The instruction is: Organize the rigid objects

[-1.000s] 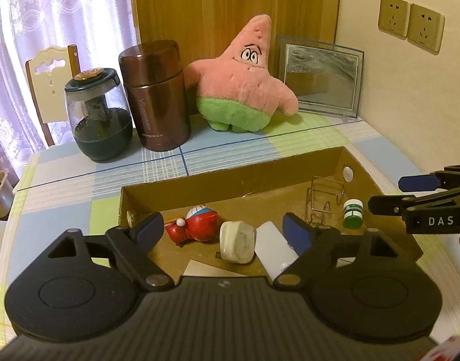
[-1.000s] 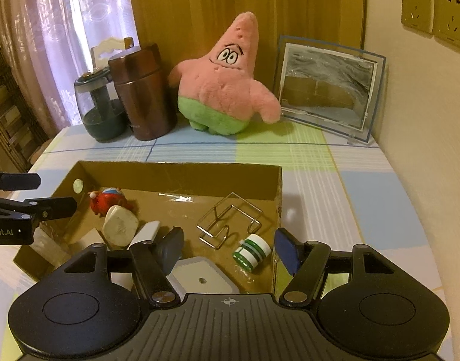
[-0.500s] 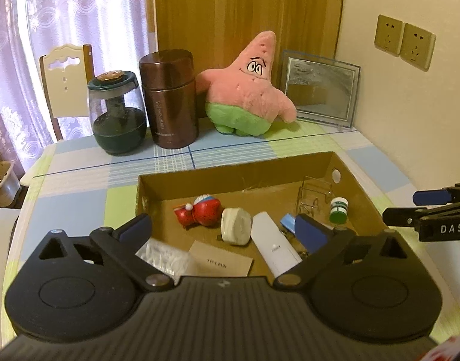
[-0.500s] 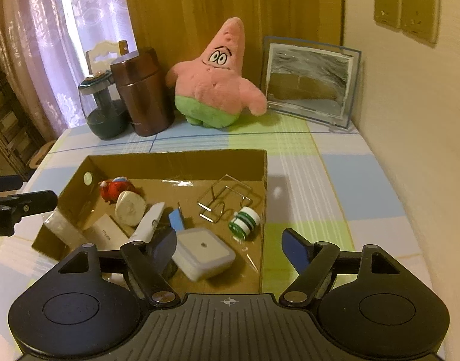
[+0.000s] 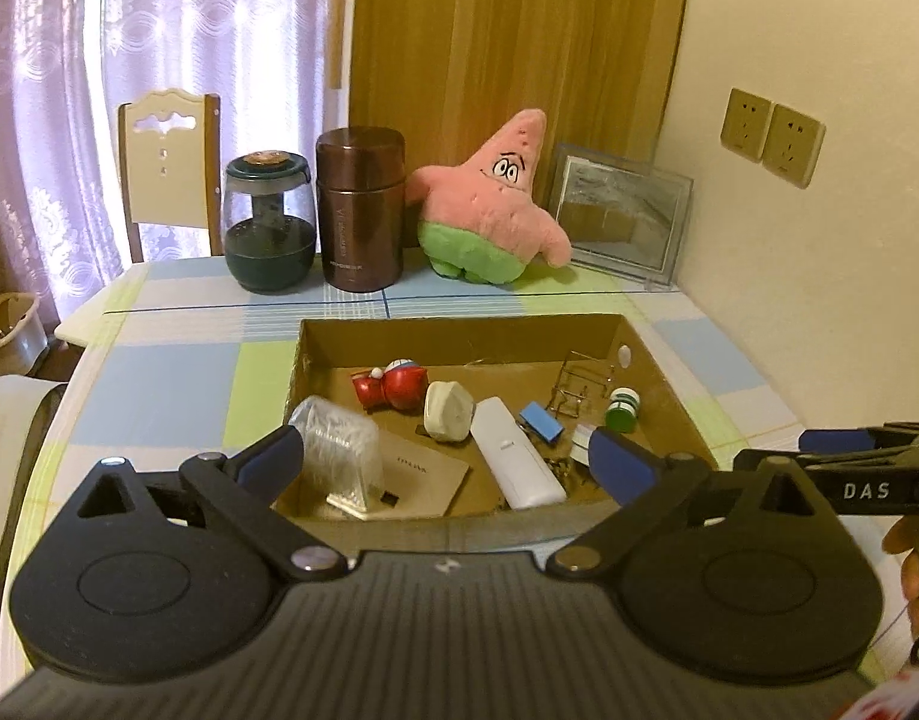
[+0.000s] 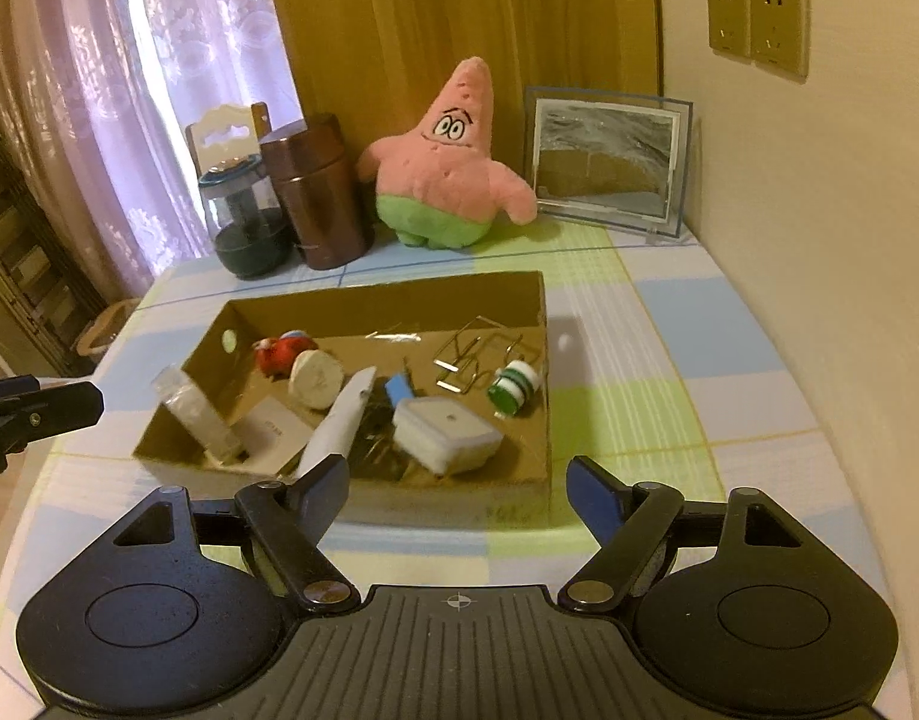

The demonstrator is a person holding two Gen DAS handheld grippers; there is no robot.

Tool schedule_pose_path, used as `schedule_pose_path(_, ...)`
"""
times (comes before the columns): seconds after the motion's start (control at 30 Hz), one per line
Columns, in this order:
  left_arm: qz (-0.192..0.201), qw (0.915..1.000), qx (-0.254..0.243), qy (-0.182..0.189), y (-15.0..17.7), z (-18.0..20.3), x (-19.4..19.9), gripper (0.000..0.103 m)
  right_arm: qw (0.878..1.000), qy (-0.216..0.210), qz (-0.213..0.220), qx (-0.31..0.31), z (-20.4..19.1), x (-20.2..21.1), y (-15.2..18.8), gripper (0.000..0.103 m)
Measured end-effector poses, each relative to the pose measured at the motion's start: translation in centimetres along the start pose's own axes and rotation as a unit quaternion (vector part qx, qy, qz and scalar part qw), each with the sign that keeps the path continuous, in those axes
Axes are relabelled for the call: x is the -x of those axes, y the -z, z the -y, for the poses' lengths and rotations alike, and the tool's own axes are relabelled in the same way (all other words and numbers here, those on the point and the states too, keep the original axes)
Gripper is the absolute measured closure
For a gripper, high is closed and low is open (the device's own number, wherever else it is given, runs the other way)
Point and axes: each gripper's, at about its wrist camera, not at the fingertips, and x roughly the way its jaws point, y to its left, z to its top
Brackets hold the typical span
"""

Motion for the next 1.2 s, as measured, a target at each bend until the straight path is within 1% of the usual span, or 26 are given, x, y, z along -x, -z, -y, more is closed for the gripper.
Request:
schedule_pose_path(0.07, 0.006, 1.0, 0.002, 0.004, 0.5, 0.1, 1.1, 0.004, 1.0, -0.002, 0.003, -0.002, -0.2, 0.8, 0.5, 0.026)
schedule_pose_path(0.2, 0.007, 1.0, 0.003, -0.006, 1.2, 0.9, 2.9, 0.004, 1.0, -0.002, 0.008, -0.008, -0.6, 2.3, 1.5, 0.026)
schedule_pose_path(0.3, 0.002, 1.0, -0.003, 0.002, 1.8, 1.3, 3.8, 0.004, 1.0, -0.002, 0.012, -0.01, -0.7, 3.3, 2.0, 0.026)
schedule_pose_path(0.37, 0.004, 1.0, -0.002, 0.006, 2.1, 1.5, 4.5, 0.004, 1.0, -0.001, 0.017, -0.007, -0.9, 4.1, 2.3, 0.026)
schedule_pose_path(0.47, 0.005, 0.9999, 0.014, 0.008, 2.7, 1.4, 5.4, 0.004, 1.0, -0.001, 0.023, -0.007, -1.0, 5.3, 2.7, 0.026)
schedule_pose_path(0.6, 0.022, 0.9993, 0.03, -0.008, 3.5, 1.3, 7.1, 0.006, 1.0, 0.002, 0.03, -0.006, -1.2, 6.9, 3.4, 0.026)
schedule_pose_path(0.73, 0.024, 0.9987, 0.045, -0.003, 4.0, 1.1, 8.6, 0.007, 0.999, 0.001, 0.032, -0.012, -1.5, 8.4, 4.3, 0.026)
schedule_pose_path(0.8, 0.026, 0.9986, 0.044, -0.006, 4.4, 1.2, 9.5, 0.01, 0.999, 0.0, 0.033, -0.012, -1.7, 9.0, 4.8, 0.026)
schedule_pose_path(0.87, 0.028, 0.9985, 0.041, -0.022, 4.7, 1.3, 10.3, 0.014, 0.999, -0.001, 0.035, -0.01, -1.9, 9.8, 5.3, 0.026)
schedule_pose_path(1.0, 0.035, 0.9979, 0.025, -0.049, 5.3, 1.9, 11.6, 0.014, 0.999, -0.003, 0.039, -0.005, -2.6, 11.2, 6.2, 0.026)
schedule_pose_path(1.13, 0.033, 0.998, 0.023, -0.049, 6.0, 2.3, 12.7, 0.01, 0.999, 0.0, 0.041, 0.005, -3.3, 12.4, 7.1, 0.026)
schedule_pose_path(1.2, 0.031, 0.9983, 0.017, -0.045, 6.4, 2.6, 13.2, 0.01, 0.999, 0.002, 0.038, 0.01, -3.6, 12.9, 7.5, 0.026)
